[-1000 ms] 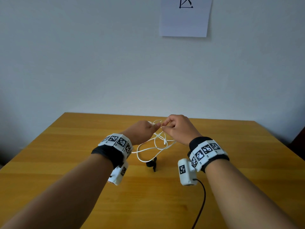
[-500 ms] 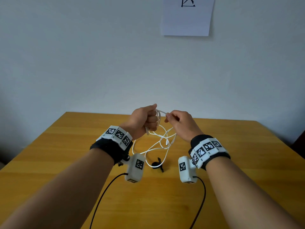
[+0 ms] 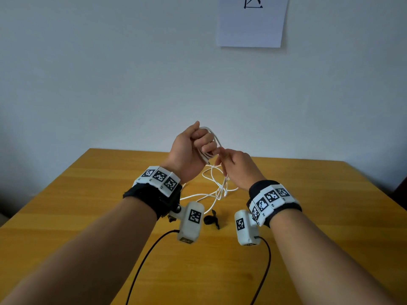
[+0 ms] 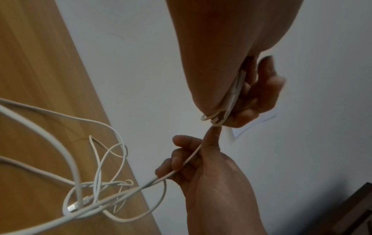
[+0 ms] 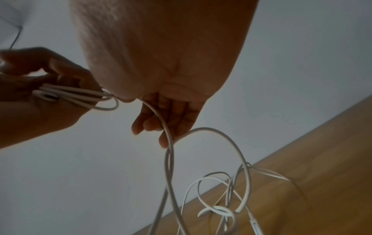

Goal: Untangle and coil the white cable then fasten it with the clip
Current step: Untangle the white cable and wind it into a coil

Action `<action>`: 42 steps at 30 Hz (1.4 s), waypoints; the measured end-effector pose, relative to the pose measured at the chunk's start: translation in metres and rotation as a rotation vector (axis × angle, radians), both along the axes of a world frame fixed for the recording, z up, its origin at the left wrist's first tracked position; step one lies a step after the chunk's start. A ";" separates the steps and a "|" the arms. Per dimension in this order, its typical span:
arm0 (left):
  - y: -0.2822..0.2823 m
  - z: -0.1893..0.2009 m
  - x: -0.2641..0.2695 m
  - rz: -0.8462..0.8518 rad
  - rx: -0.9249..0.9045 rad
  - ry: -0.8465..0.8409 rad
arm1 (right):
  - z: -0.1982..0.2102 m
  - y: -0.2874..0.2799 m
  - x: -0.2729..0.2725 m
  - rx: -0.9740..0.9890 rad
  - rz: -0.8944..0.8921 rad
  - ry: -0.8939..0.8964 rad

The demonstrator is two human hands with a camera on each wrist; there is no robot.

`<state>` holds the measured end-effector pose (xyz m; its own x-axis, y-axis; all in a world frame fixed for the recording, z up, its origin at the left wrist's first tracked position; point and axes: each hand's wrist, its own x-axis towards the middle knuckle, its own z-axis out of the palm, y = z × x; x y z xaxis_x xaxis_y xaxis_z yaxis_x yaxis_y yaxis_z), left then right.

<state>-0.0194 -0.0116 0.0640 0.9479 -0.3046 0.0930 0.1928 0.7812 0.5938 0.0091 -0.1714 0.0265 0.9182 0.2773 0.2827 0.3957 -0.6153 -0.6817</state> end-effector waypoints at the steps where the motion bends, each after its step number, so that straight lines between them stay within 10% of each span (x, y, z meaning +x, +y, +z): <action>1: -0.001 0.002 -0.001 0.016 0.002 -0.020 | -0.001 0.000 0.000 -0.011 0.000 -0.001; 11: -0.014 0.013 -0.007 0.221 0.285 -0.329 | -0.012 0.007 -0.006 -0.308 0.073 0.022; 17: -0.016 0.002 -0.006 0.470 1.103 -0.482 | -0.006 0.010 -0.015 -0.411 0.111 -0.023; 28: 0.006 -0.037 0.021 0.628 1.953 -0.764 | 0.002 0.003 -0.015 -0.267 0.096 -0.157; 42: 0.027 -0.044 0.026 0.674 2.156 -0.670 | -0.019 -0.019 0.006 -0.242 -0.062 -0.065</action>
